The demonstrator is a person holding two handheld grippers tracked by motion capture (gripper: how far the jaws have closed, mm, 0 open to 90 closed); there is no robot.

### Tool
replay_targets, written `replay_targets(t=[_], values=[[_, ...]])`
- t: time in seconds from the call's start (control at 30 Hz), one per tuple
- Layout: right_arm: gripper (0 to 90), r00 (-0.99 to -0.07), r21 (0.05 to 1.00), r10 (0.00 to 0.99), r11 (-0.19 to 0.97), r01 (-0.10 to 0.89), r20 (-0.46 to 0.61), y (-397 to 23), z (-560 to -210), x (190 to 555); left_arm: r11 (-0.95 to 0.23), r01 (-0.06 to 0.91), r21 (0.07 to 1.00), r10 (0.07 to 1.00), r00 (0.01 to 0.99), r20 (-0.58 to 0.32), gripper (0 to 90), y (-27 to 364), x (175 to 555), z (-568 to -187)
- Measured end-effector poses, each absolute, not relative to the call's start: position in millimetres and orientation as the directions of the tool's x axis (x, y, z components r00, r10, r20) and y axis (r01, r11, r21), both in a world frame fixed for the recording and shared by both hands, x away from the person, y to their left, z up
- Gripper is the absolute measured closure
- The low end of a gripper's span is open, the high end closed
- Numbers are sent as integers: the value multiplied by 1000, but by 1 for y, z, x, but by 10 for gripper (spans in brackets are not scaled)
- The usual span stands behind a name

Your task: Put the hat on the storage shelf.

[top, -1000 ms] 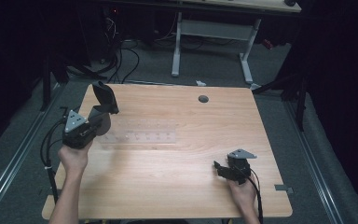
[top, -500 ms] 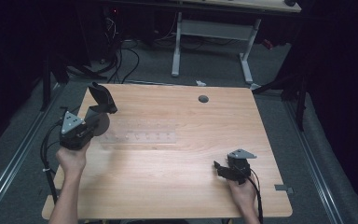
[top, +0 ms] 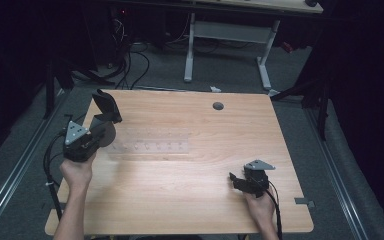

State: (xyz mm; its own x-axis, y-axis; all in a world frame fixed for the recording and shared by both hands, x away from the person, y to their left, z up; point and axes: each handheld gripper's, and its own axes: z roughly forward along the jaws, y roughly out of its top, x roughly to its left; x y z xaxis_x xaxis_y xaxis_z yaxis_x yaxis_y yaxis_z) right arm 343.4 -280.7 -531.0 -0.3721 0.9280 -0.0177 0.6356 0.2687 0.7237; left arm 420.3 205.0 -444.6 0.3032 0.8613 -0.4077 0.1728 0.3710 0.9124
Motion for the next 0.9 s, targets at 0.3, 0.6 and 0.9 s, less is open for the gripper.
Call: replay_targets(t=[0.3, 0.6, 0.9], values=[[343, -372, 724, 928, 269, 635, -18, -281, -531, 343, 368, 183, 912, 862, 300, -408, 864, 199, 424, -457], [343, -374, 725, 927, 270, 634, -19, -281, -531, 343, 378, 211, 902, 855, 295, -427, 859, 200, 424, -471], [342, -375, 724, 927, 271, 634, -18, -281, -531, 343, 420, 242, 875, 837, 269, -477, 837, 202, 419, -476]])
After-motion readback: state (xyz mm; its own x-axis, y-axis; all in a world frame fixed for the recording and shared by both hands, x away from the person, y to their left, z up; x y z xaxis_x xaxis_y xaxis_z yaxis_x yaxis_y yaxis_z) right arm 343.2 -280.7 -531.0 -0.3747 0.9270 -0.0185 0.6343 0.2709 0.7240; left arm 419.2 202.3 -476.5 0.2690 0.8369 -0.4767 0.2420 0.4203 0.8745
